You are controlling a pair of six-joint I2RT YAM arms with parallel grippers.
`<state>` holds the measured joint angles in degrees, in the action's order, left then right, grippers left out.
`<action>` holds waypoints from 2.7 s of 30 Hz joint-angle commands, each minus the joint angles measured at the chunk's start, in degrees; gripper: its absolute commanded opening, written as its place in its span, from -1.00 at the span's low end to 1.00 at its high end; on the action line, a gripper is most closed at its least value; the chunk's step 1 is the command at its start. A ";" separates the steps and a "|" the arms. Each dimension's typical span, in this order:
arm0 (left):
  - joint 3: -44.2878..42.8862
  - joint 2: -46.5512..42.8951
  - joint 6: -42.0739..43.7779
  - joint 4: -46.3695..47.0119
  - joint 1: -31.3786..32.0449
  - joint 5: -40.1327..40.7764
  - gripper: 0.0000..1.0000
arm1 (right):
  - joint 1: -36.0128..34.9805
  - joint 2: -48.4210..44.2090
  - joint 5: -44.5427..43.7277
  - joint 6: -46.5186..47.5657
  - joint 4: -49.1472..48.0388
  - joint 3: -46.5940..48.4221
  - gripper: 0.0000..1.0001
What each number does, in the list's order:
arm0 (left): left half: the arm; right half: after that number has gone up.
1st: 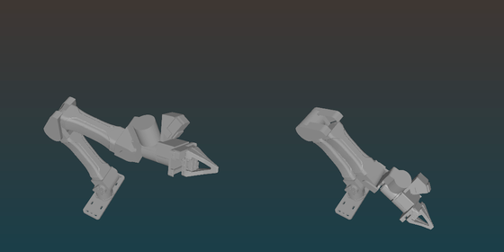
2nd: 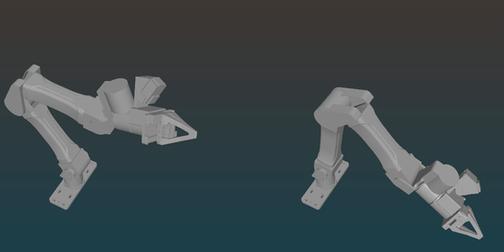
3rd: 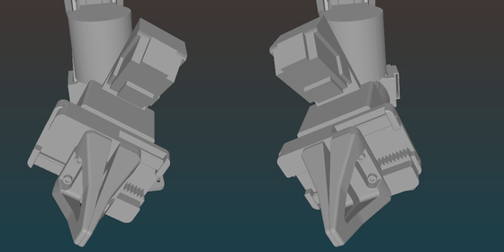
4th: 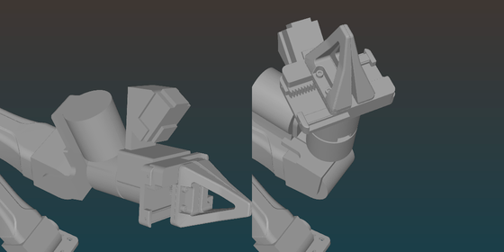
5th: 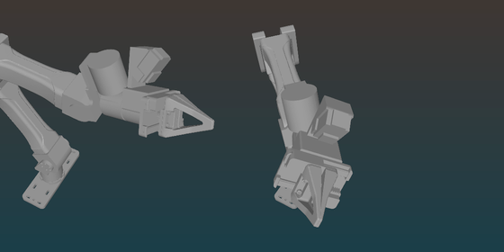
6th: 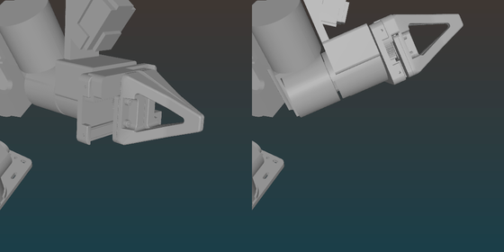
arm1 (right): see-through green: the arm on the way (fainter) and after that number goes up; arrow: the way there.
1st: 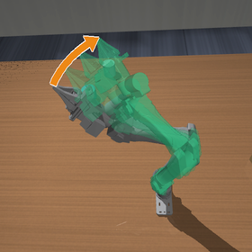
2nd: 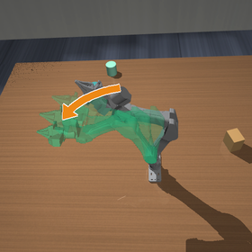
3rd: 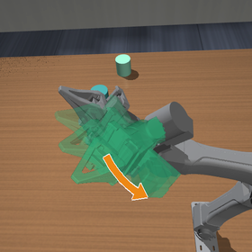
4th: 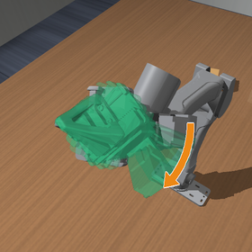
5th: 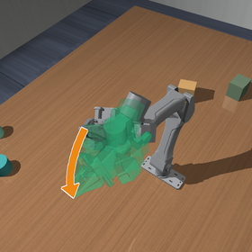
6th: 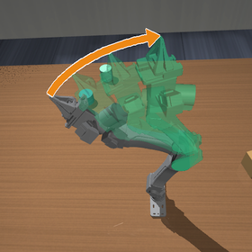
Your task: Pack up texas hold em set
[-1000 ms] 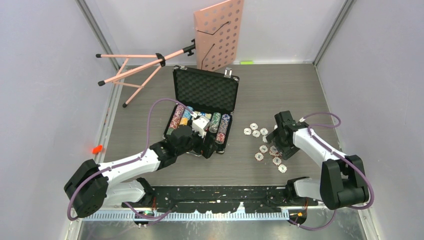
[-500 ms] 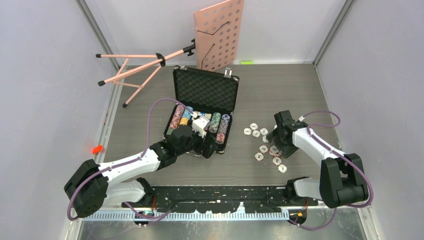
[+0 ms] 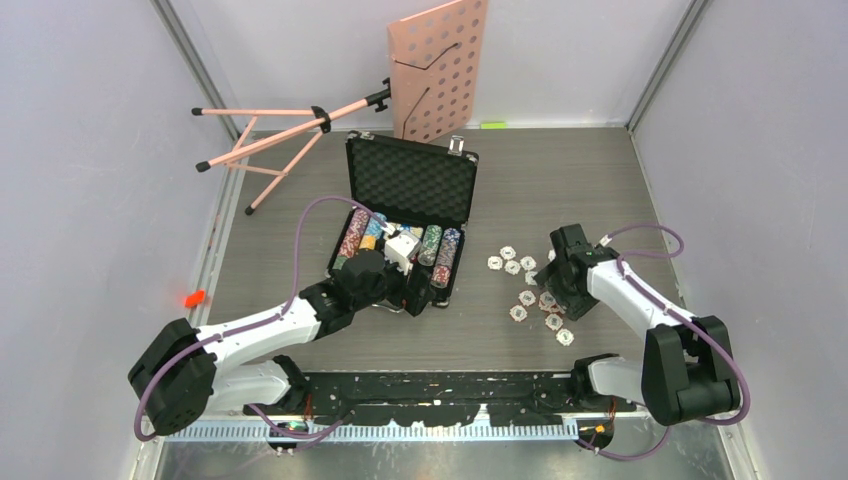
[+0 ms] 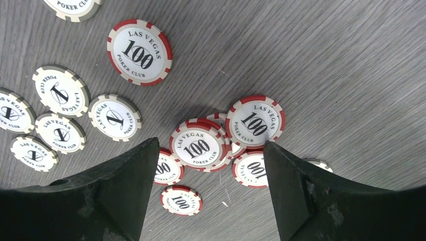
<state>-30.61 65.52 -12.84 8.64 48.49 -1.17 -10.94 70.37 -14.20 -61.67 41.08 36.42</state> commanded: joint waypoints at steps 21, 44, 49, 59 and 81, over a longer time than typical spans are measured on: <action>-2.02 0.22 0.98 1.12 -0.06 -0.62 0.98 | -1.63 5.66 -0.65 -1.01 -2.43 -0.05 0.43; -1.87 -0.75 1.15 0.76 -0.02 -0.31 0.97 | -0.75 13.30 2.36 4.58 -2.23 2.03 -0.28; -1.82 -0.93 1.15 0.67 -0.06 0.10 0.97 | -0.75 9.71 3.04 5.44 1.06 2.90 -0.39; -1.06 -2.08 0.16 1.05 -0.06 0.70 0.97 | -0.71 1.73 4.17 5.96 8.62 7.79 -0.59; 1.67 -1.79 -4.56 6.38 -0.06 3.60 0.97 | -0.75 7.91 2.67 8.45 1.66 6.78 -0.39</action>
<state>-29.10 63.42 -17.61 10.98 48.47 3.75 -11.57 76.58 -10.00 -54.11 45.71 43.00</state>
